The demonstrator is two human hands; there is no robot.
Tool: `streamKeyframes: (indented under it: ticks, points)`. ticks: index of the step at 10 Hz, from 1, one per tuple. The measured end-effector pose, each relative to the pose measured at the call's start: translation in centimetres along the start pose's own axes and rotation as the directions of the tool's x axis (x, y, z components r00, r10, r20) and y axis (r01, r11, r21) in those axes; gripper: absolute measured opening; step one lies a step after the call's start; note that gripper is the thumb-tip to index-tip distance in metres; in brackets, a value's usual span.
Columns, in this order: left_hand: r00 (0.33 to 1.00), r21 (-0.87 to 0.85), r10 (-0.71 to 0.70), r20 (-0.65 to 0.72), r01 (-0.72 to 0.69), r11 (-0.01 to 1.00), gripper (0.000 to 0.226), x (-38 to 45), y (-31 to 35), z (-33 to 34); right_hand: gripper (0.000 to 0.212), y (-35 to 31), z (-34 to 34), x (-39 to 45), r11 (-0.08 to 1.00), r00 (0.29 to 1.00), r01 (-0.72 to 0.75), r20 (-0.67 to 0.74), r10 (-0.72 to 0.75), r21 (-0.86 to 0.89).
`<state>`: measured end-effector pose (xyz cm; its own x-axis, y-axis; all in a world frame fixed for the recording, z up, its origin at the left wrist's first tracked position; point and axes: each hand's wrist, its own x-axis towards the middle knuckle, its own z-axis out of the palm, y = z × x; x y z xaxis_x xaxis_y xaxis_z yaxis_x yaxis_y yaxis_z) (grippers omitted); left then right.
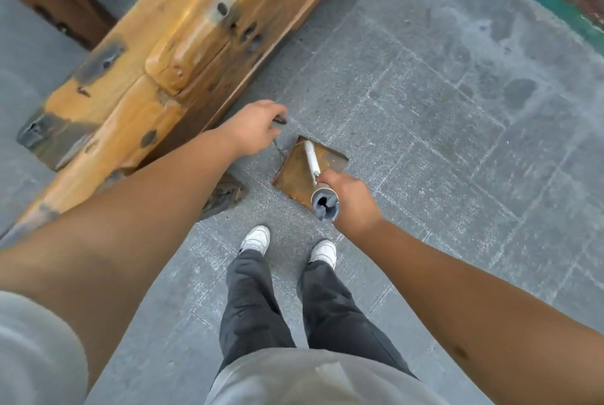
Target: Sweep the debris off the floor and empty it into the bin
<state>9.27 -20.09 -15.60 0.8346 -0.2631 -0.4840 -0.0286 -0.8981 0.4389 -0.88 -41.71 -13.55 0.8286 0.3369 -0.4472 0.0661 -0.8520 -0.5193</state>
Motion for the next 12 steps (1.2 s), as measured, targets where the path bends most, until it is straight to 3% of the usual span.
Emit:
streamKeyframes:
  ticks: [1, 2, 3, 4, 5, 6, 8, 9, 11, 12]
  points:
    - [0.992, -0.075, -0.047, -0.118, 0.039, 0.996, 0.052, -3.7, 0.7, -1.4, 0.017, -1.6, -0.7, 0.9, 0.99, 0.995, 0.079, 0.062, -0.073, -0.116]
    - [0.963, -0.347, -0.163, -0.214, 0.081, 0.934, 0.038, -8.8, 0.9, -3.2, 0.018, -3.5, -0.7, 2.1, 0.98, 0.987, 0.151, 0.068, -0.143, -0.128]
    - [0.937, -0.769, -0.252, -0.242, -0.027, 0.638, 0.024, -14.7, 1.6, -4.8, 0.02, -5.5, 0.4, 4.1, 0.97, 0.984, 0.176, 0.056, -0.169, -0.166]
    - [0.924, -0.824, -0.259, -0.282, -0.096, 0.558, 0.026, -18.6, 1.6, -5.9, 0.021, -7.3, 1.9, 6.2, 0.984, 0.994, 0.111, 0.038, -0.106, -0.14]
    - [0.888, -0.599, -0.303, -0.346, 0.04, 0.8, 0.02, -19.7, -0.4, -6.1, 0.025, -9.9, 4.1, 8.1, 0.991, 0.993, 0.11, 0.056, -0.105, -0.078]
    - [0.841, -0.301, -0.299, -0.452, 0.172, 0.938, 0.029, -19.9, -3.2, -6.1, 0.023, -12.4, 5.9, 9.4, 0.99, 0.988, 0.133, 0.087, -0.128, -0.054]
    - [0.746, -0.275, -0.404, -0.529, 0.3, 0.914, 0.031, -19.8, -7.9, -6.3, 0.013, -15.3, 8.6, 11.9, 0.987, 0.985, 0.152, 0.095, -0.146, -0.058]
    - [0.718, -0.306, -0.454, -0.528, 0.338, 0.89, 0.032, -20.0, -9.5, -6.1, 0.02, -16.4, 9.6, 12.8, 0.989, 0.987, 0.128, 0.107, -0.119, -0.077]
    - [0.716, -0.303, -0.465, -0.521, 0.354, 0.885, 0.031, -21.1, -10.4, -5.0, 0.02, -17.4, 10.1, 12.3, 0.983, 0.976, 0.121, 0.199, -0.091, -0.141]
    - [0.718, -0.31, -0.481, -0.503, 0.37, 0.876, 0.04, -22.0, -10.4, -4.7, 0.036, -18.1, 9.1, 11.3, 0.983, 0.976, 0.077, 0.215, -0.04, -0.166]
